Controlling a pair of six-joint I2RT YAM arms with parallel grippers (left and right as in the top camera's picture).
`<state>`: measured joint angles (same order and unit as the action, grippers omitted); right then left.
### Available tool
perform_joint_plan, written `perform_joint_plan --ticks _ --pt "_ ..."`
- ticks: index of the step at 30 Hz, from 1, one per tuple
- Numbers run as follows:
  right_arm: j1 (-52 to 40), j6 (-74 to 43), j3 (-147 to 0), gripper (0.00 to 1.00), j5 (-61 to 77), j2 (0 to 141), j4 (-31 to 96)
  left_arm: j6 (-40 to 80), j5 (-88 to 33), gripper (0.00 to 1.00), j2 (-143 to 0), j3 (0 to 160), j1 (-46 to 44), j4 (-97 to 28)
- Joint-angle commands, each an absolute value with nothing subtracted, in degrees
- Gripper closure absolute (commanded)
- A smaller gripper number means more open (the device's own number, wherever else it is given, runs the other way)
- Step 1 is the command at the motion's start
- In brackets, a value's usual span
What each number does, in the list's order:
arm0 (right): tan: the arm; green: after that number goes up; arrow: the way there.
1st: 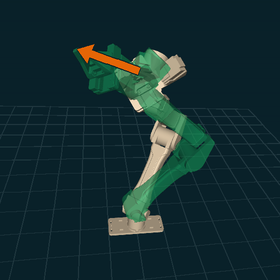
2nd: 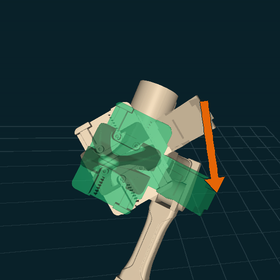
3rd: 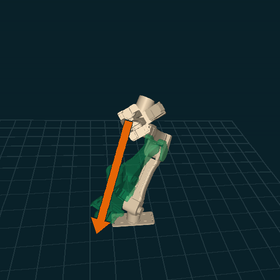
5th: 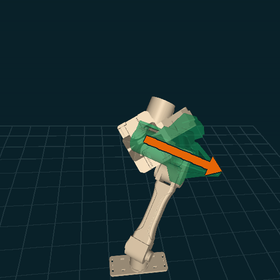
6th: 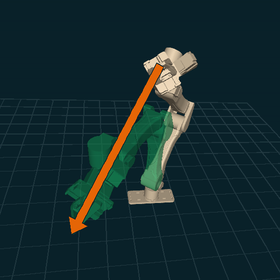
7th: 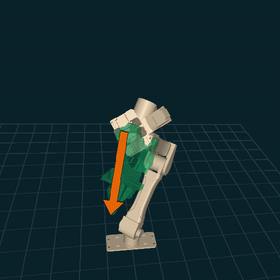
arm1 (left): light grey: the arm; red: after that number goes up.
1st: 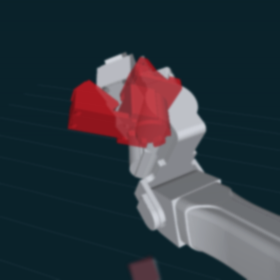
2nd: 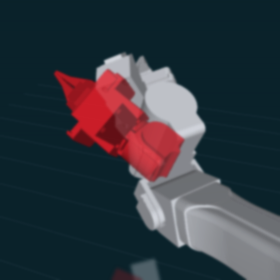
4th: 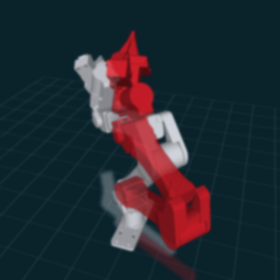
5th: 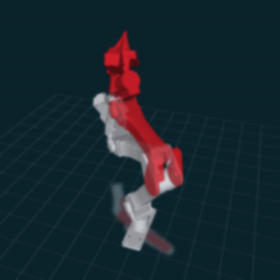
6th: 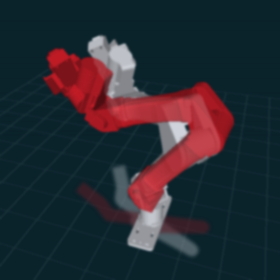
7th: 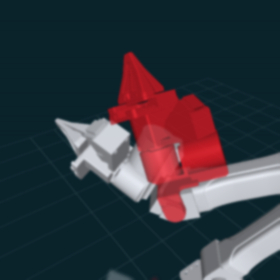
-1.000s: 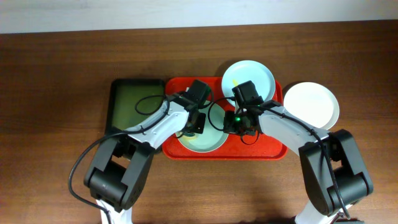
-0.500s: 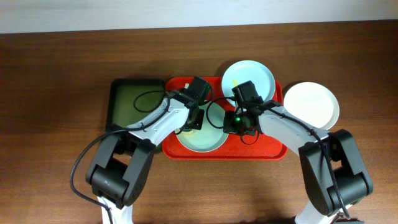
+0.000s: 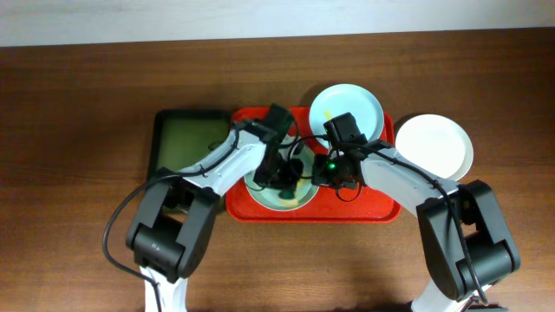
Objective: Clean dirty plates on tray and stack at the side
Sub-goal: 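Return the sponge to the black tray and raise the left gripper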
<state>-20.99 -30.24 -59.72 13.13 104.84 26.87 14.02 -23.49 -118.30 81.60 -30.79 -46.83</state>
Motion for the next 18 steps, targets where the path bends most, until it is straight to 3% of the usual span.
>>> perform_joint_plan --ticks 1,3,5,8,10,15,18 --pt "-21.4 -30.5 -59.4 0.95 12.4 105.4 27.2 10.5 4.1 1.00 -115.2 93.1 -29.6 -58.7" --pt "-21.4 -30.5 -59.4 0.78 13.1 105.4 27.2 10.5 16.3 1.00 -115.2 97.1 -29.6 -65.3" --pt "-21.4 -30.5 -59.4 0.47 13.3 105.4 27.2 10.3 18.9 1.00 -115.2 97.3 -29.4 -66.3" --pt "-19.1 -27.9 -61.8 0.17 23.4 105.4 28.3 10.3 21.1 1.00 -115.2 97.3 -29.1 -66.4" --pt "-18.3 -27.8 -61.8 0.17 20.9 105.4 30.6 15.9 22.9 1.00 -115.1 97.3 -24.9 -67.6" --pt "-18.4 -27.2 -61.8 0.20 20.3 105.4 31.1 8.6 3.4 0.99 -115.2 96.4 -3.4 -67.6" --pt "-18.4 -27.2 -61.8 0.27 20.3 105.4 31.3 8.6 -2.5 1.00 -115.3 87.6 2.7 -57.9"
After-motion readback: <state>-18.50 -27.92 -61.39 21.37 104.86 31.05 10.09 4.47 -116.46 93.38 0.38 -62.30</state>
